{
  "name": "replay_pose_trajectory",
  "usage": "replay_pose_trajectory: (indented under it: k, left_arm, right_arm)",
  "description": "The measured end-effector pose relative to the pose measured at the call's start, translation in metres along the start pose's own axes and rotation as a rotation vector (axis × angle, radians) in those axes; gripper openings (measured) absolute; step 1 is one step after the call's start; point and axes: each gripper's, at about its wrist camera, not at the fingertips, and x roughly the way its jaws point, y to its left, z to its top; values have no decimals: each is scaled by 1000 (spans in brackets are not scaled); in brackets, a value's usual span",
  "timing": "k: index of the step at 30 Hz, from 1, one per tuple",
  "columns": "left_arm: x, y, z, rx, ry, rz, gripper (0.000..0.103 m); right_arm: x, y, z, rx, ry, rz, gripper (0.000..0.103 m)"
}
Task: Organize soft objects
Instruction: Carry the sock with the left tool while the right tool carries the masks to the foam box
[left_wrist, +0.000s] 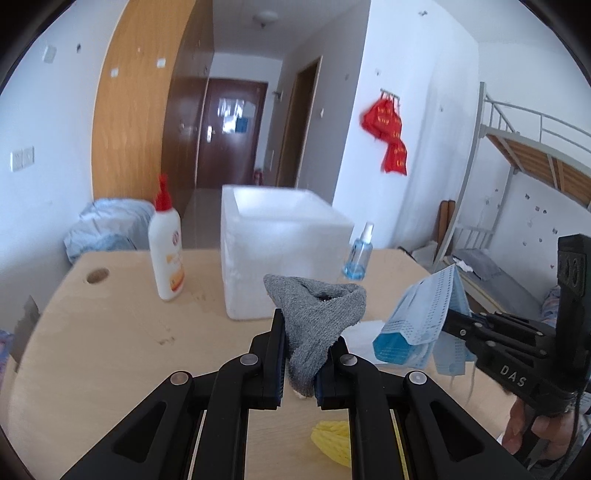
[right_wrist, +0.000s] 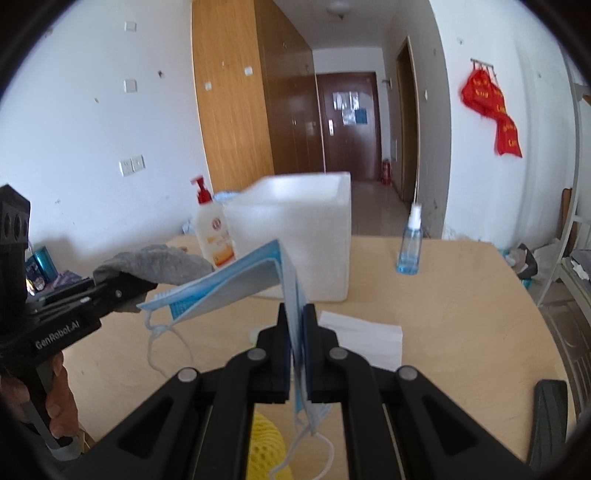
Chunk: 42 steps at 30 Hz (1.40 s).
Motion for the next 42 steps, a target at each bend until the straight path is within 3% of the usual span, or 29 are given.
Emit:
replay_pose_trajectory:
  k: [16, 32, 42]
  left_arm:
    - [-64, -15, 7, 47, -206, 109, 13]
    - [-80, -22, 6, 50, -227, 126, 13]
    - [-63, -21, 16, 44, -208, 135, 13]
  right_arm:
    - [-45, 15, 14, -30, -166, 24, 8]
    - [-46, 15, 11, -43, -183, 45, 8]
    - [-29, 10, 27, -25, -170, 45, 8]
